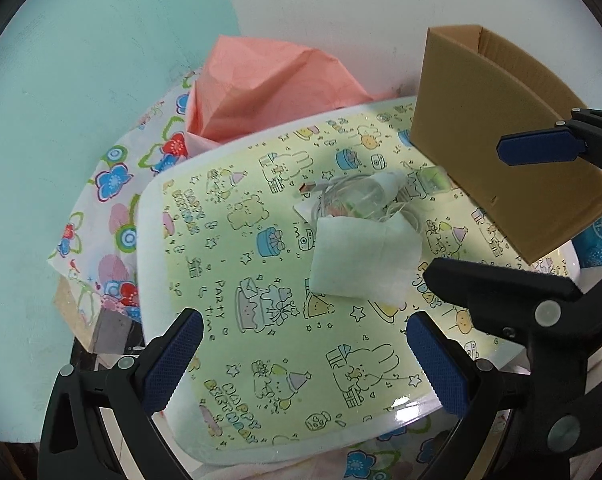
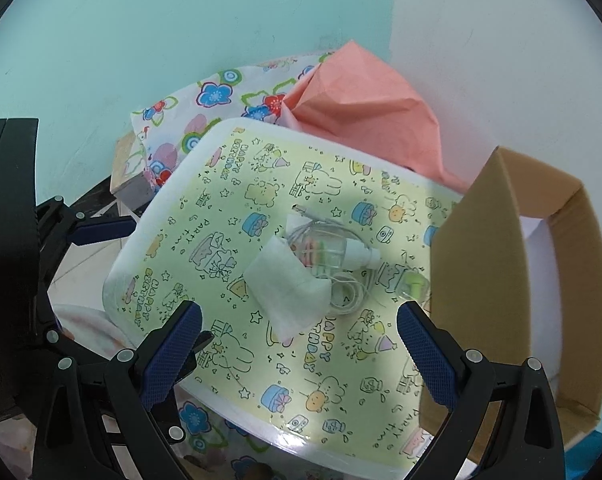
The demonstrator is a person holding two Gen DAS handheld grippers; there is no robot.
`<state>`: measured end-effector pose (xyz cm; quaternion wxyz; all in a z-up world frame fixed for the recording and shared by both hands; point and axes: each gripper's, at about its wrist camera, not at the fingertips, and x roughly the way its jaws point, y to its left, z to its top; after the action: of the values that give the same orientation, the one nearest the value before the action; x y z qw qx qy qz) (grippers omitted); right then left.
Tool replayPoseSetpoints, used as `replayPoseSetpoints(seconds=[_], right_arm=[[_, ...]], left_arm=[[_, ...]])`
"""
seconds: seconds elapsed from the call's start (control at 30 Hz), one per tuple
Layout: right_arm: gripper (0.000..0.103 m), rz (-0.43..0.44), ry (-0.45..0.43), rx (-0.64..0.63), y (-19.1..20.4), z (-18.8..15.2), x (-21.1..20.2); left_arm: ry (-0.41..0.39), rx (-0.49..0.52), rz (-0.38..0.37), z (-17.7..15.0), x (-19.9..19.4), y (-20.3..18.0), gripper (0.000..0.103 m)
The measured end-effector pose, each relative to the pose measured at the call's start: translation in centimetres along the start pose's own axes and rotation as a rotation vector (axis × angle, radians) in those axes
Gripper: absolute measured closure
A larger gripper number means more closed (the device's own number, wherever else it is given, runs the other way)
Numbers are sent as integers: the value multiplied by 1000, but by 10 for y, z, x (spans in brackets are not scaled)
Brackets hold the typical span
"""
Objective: Organize objects
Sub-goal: 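Withdraw both grippers from the box back over the tray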
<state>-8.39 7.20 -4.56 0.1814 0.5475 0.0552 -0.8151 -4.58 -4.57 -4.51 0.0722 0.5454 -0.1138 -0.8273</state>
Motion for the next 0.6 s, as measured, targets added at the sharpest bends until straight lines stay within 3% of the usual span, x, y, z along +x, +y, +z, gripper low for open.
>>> replayPoseSetpoints(seconds=[0.6], right_arm=[[4, 31, 44, 14, -24, -6, 50]], left_arm=[[48, -74, -74, 6, 55, -1, 1]])
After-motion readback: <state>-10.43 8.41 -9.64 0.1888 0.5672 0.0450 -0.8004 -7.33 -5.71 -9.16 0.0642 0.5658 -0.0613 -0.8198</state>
